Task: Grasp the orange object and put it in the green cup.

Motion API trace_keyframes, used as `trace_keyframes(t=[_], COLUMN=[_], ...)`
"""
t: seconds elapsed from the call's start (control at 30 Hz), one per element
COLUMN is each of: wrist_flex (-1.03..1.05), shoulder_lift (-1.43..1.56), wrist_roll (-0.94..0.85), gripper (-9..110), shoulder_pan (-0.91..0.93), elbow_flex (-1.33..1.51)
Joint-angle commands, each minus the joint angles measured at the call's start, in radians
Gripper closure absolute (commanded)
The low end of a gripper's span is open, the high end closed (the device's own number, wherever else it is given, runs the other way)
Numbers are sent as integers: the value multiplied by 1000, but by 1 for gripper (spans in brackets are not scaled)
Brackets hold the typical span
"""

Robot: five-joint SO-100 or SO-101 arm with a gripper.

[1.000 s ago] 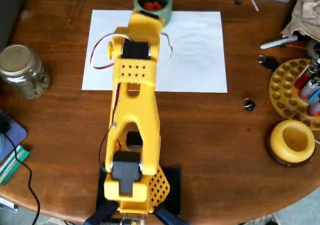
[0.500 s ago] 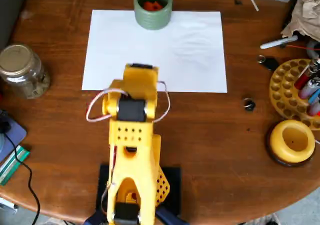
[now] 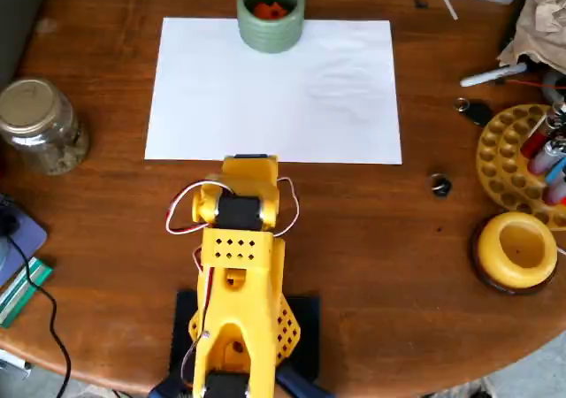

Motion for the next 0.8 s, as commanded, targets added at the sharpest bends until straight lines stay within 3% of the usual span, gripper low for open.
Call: trace_keyframes(t=[0.0,0.77], wrist_flex=[-57,-35], shoulder_lift=[6,8], wrist_roll=[-18,-5], gripper=[102,102], shoulder_pan=[3,5], elbow_flex=[83,106])
